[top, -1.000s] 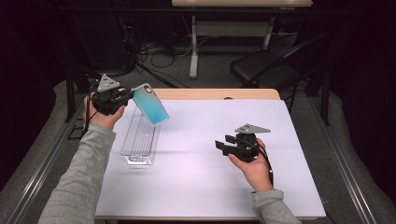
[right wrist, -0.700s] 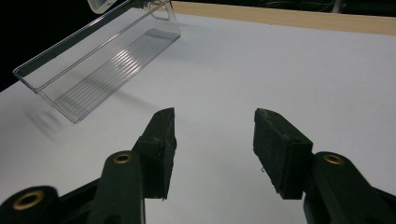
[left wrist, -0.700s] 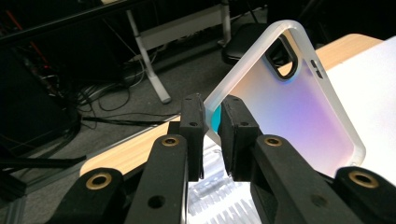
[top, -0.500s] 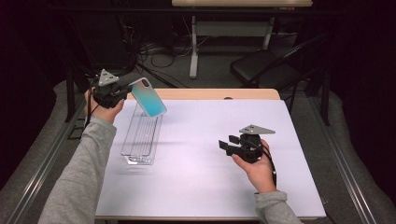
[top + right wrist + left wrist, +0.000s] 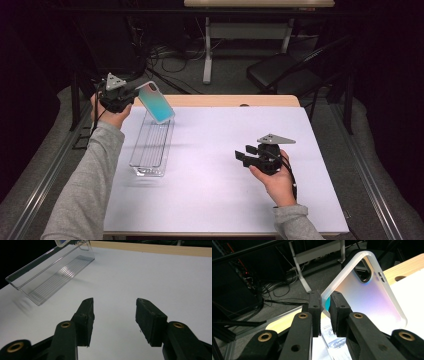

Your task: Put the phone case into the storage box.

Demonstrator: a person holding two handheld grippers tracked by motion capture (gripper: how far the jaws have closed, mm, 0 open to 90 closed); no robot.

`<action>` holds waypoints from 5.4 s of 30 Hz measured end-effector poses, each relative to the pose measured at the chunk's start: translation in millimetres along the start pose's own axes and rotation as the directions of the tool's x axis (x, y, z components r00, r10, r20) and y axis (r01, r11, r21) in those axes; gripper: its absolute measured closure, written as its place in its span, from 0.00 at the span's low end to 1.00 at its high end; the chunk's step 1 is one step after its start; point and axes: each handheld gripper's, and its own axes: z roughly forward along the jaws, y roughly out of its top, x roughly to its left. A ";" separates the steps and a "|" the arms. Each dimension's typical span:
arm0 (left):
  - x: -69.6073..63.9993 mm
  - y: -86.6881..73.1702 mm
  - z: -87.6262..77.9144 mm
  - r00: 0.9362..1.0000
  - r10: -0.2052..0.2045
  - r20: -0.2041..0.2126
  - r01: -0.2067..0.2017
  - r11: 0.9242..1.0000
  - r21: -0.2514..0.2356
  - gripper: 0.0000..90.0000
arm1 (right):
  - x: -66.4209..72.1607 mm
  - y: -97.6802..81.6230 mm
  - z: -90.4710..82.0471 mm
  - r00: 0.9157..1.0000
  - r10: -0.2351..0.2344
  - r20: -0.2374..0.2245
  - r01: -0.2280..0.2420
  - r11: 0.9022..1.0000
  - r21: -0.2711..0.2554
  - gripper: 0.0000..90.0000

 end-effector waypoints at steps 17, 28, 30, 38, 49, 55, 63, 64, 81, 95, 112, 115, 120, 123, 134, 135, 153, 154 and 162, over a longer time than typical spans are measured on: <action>17.6 6.2 17.8 0.998 0.036 -0.043 -0.035 0.999 0.019 0.89 | -3.6 0.0 -0.4 1.000 0.002 0.006 -0.002 1.000 -0.004 0.54; 21.2 14.6 23.6 0.997 0.055 -0.055 -0.054 0.998 0.013 0.89 | -5.2 -0.4 -1.9 1.000 0.002 0.014 -0.002 1.000 -0.010 0.54; 20.8 15.5 24.8 0.996 0.067 -0.056 -0.067 0.998 0.013 0.89 | -5.4 -0.6 -2.2 1.000 0.003 0.016 -0.002 1.000 -0.010 0.54; 19.1 14.5 32.2 0.991 0.112 -0.078 -0.111 0.994 0.019 0.89 | -4.9 -0.9 -4.5 1.000 0.008 0.016 -0.008 1.000 -0.018 0.54; 17.0 10.4 41.0 0.973 0.211 -0.097 -0.210 0.978 0.022 0.89 | -6.1 -1.9 -6.8 1.000 0.004 0.028 -0.003 1.000 -0.025 0.54; 16.2 9.3 41.6 0.959 0.269 -0.091 -0.269 0.963 0.011 0.89 | -6.7 -2.7 -9.1 0.999 0.011 0.033 -0.010 0.999 -0.032 0.54; 13.6 6.8 43.9 0.937 0.339 -0.084 -0.340 0.941 0.000 0.89 | -8.2 -3.9 -10.0 0.999 0.011 0.039 -0.009 0.999 -0.034 0.54; 13.5 6.5 44.3 0.932 0.352 -0.086 -0.353 0.936 -0.002 0.89 | -8.4 -4.0 -10.0 0.999 0.011 0.040 -0.009 0.999 -0.034 0.54; 2.3 2.0 55.4 0.895 0.441 -0.065 -0.441 0.897 0.007 0.89 | -10.7 -7.3 -13.8 0.998 0.014 0.054 -0.012 0.999 -0.042 0.54; -4.5 -7.8 65.4 0.877 0.477 -0.064 -0.476 0.879 0.029 0.89 | -13.5 -8.1 -15.1 0.998 0.018 0.055 -0.015 0.999 -0.047 0.54; -13.0 -17.5 75.4 0.854 0.518 -0.051 -0.516 0.855 0.052 0.89 | -14.4 -9.2 -14.3 0.998 0.021 0.056 -0.018 0.999 -0.046 0.54; -14.1 -17.4 76.0 0.852 0.521 -0.050 -0.519 0.853 0.050 0.89 | -14.4 -9.1 -14.4 0.998 0.018 0.056 -0.015 0.999 -0.047 0.53; -15.0 -18.8 77.8 0.848 0.528 -0.046 -0.526 0.849 0.056 0.89 | -14.4 -9.4 -14.4 0.998 0.018 0.055 -0.016 0.999 -0.046 0.53; -15.5 -20.1 78.9 0.844 0.535 -0.047 -0.532 0.844 0.060 0.89 | -14.7 -9.5 -14.3 0.998 0.015 0.054 -0.013 0.999 -0.044 0.53; -15.0 -22.2 80.4 0.835 0.548 -0.046 -0.545 0.836 0.065 0.89 | -14.2 -9.8 -13.9 0.998 0.016 0.054 -0.013 0.999 -0.042 0.53; -14.0 -22.7 80.4 0.839 0.543 -0.044 -0.539 0.839 0.070 0.89 | -14.1 -9.8 -13.7 0.998 0.015 0.054 -0.013 0.999 -0.042 0.53; -9.1 -27.0 81.7 0.834 0.549 -0.057 -0.542 0.834 0.097 0.86 | -14.1 -10.6 -13.0 0.998 0.011 0.058 -0.009 0.999 -0.040 0.52; -8.9 -27.4 81.8 0.837 0.545 -0.057 -0.538 0.837 0.098 0.86 | -14.0 -10.6 -13.0 0.998 0.011 0.058 -0.009 0.999 -0.040 0.52; -6.1 -31.1 81.7 0.845 0.530 -0.069 -0.524 0.847 0.088 0.84 | -13.7 -11.4 -11.3 0.998 0.010 0.056 -0.008 0.999 -0.035 0.52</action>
